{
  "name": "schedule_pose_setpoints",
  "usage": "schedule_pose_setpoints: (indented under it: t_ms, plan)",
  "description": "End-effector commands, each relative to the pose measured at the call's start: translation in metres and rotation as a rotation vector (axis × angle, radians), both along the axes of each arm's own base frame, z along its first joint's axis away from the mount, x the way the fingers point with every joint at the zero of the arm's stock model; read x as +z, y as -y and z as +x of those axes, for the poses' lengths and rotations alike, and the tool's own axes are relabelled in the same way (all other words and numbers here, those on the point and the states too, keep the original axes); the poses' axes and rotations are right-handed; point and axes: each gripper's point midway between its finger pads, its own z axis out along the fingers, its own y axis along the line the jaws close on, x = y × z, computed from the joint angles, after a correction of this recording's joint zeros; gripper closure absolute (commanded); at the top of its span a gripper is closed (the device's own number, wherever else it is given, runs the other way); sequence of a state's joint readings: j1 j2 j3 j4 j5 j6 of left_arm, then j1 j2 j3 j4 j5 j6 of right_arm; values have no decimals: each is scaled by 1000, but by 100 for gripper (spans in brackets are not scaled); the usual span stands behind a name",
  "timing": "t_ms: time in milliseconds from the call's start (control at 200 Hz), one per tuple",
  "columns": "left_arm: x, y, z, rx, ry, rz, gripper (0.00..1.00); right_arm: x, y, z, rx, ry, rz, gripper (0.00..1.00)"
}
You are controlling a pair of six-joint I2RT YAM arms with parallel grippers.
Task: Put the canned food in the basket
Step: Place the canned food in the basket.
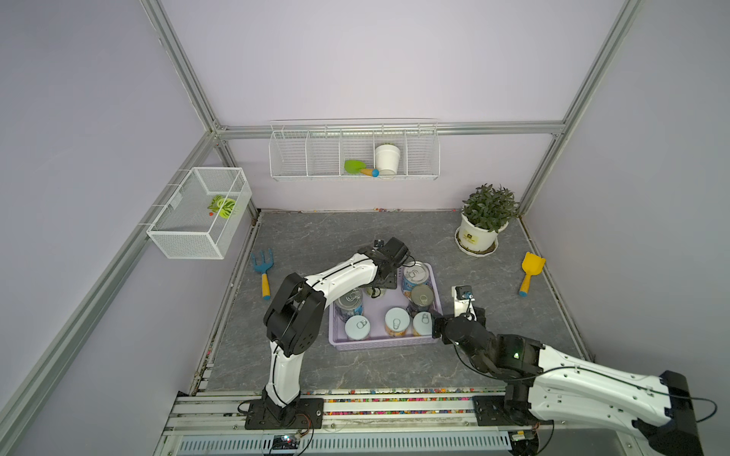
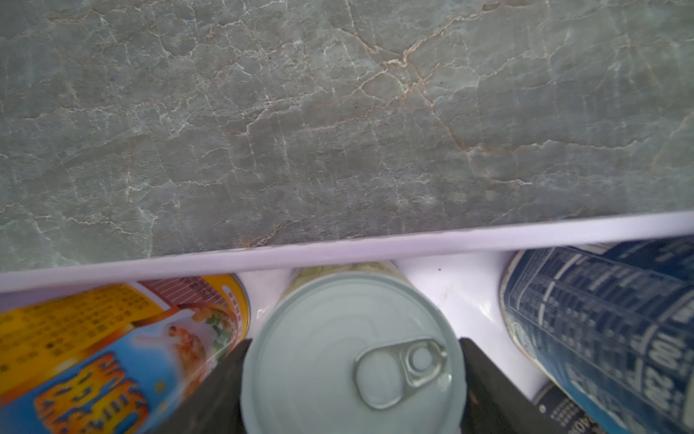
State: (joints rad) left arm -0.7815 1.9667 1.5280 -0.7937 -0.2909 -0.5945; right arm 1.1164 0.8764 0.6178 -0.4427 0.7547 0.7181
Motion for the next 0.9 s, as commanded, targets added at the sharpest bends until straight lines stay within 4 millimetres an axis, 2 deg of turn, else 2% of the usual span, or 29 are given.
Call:
schedule_pose_setpoints:
  t_ms: [0,55,140,360,495,600,720,810,900]
  plan:
    - [6,-7,9,46,40,-5,25,8,-5,3,-5,5,26,2]
    - [7,-8,8,49,42,-8,17,7,-6,4,-2,3,26,2]
    - [9,-10,7,50,47,-11,12,7,-7,4,0,-1,26,2]
    - [7,-4,8,34,37,-28,11,6,-9,5,0,-6,21,2]
    - [18,1,11,27,55,-53,9,8,-9,6,0,-2,21,2]
    - [35,10,12,-4,70,-105,2,12,-9,8,1,10,16,2]
    - [62,26,11,-58,89,-192,0,32,-4,16,-17,38,-18,2]
    - [93,36,7,-101,131,-260,0,51,9,24,-83,82,-53,2]
    - [130,37,0,-124,192,-314,0,71,26,29,-170,166,-78,2]
